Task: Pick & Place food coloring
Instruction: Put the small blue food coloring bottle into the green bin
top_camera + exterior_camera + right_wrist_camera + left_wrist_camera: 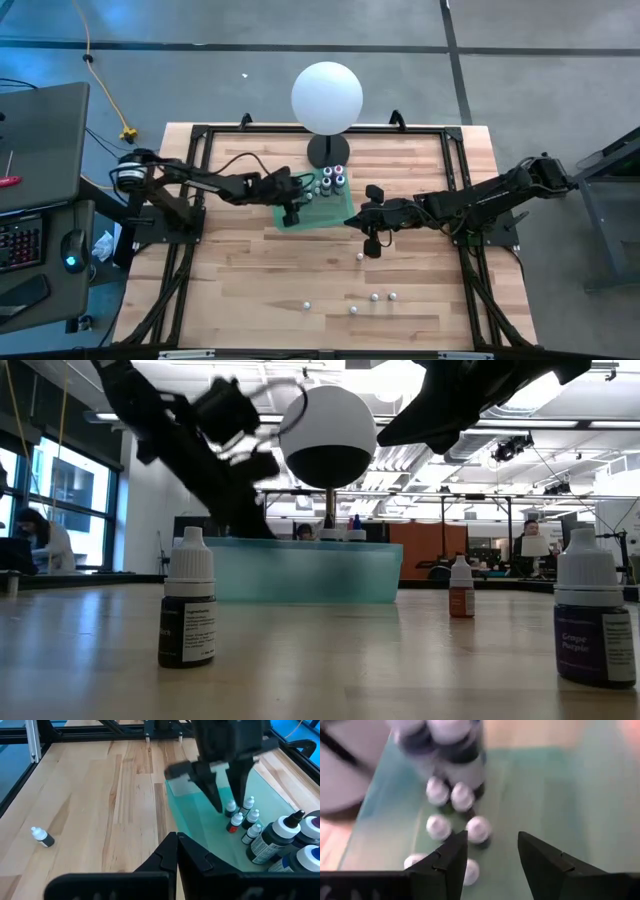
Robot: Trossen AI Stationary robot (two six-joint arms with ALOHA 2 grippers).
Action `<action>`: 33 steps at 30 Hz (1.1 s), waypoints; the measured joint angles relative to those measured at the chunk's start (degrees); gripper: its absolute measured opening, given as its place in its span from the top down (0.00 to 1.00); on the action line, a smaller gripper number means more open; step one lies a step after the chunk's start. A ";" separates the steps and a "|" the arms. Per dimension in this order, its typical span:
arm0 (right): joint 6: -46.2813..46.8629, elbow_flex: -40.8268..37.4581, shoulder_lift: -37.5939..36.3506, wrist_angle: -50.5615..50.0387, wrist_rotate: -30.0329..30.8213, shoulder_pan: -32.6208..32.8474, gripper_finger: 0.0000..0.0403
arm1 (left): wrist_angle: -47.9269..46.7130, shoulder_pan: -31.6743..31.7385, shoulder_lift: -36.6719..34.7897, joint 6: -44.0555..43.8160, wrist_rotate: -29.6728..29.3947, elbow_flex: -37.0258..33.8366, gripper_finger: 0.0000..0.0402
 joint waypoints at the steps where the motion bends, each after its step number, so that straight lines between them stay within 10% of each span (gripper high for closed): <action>1: 0.00 0.00 0.00 -0.04 0.00 0.00 0.99 | -0.10 -0.67 -1.17 0.48 -0.75 0.00 0.58; 16: -1.27 0.02 8.50 4.92 -3.85 0.38 0.94 | -16.21 -16.61 -24.35 -8.09 8.01 0.01 0.58; 33: 0.26 0.22 13.14 8.14 -12.41 -1.83 0.71 | 3.37 -35.26 -4.98 -13.33 2.22 -0.06 0.58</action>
